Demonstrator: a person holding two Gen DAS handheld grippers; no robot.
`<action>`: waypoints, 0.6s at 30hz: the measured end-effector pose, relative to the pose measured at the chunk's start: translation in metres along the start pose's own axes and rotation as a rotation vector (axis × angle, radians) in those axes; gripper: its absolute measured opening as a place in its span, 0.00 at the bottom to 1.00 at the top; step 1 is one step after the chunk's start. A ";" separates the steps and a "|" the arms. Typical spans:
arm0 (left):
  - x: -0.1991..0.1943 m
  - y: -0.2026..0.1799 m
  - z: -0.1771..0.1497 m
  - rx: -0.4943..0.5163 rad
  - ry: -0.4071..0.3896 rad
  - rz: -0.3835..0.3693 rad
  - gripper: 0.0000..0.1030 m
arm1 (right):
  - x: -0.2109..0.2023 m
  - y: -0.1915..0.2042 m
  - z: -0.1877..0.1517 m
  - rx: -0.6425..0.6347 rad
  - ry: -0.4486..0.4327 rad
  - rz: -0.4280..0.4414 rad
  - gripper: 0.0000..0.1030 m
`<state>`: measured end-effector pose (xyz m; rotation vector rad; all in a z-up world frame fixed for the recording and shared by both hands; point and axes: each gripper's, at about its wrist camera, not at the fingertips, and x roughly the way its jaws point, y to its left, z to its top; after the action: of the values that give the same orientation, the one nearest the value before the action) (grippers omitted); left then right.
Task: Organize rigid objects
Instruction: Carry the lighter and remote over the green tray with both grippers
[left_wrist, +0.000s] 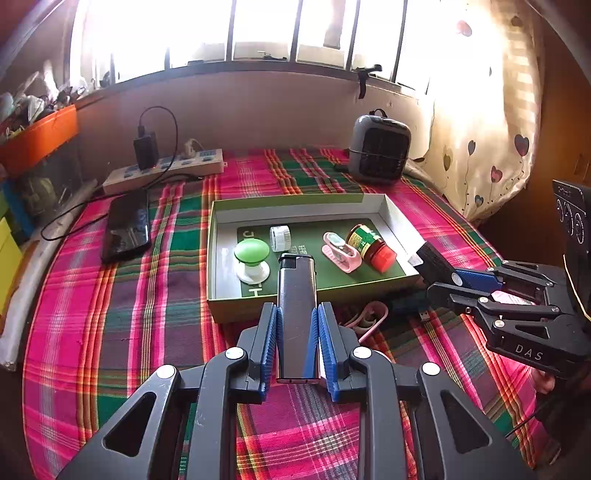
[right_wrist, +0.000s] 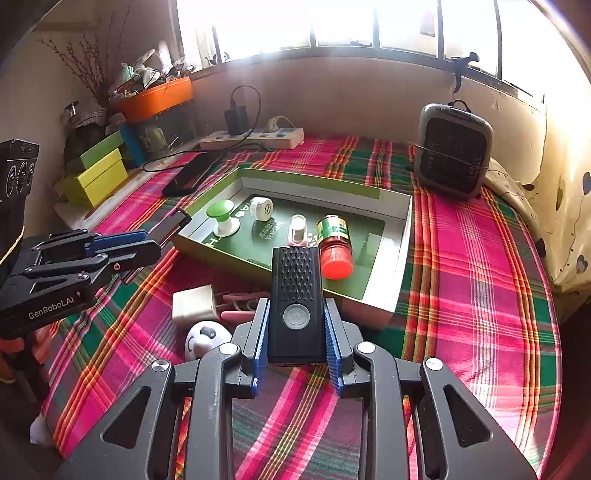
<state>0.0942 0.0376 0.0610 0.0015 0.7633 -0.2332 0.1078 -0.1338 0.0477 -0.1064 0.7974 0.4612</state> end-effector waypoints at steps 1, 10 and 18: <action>0.001 0.000 0.001 0.001 -0.002 -0.001 0.21 | 0.000 -0.002 0.002 0.001 -0.002 0.001 0.27; 0.011 -0.001 0.014 0.006 -0.005 -0.012 0.21 | 0.006 -0.018 0.023 0.022 -0.013 -0.021 0.27; 0.026 0.001 0.025 -0.010 0.002 -0.028 0.21 | 0.019 -0.031 0.040 0.026 -0.003 -0.042 0.27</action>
<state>0.1295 0.0307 0.0611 -0.0187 0.7666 -0.2562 0.1591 -0.1441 0.0595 -0.0983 0.7970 0.4112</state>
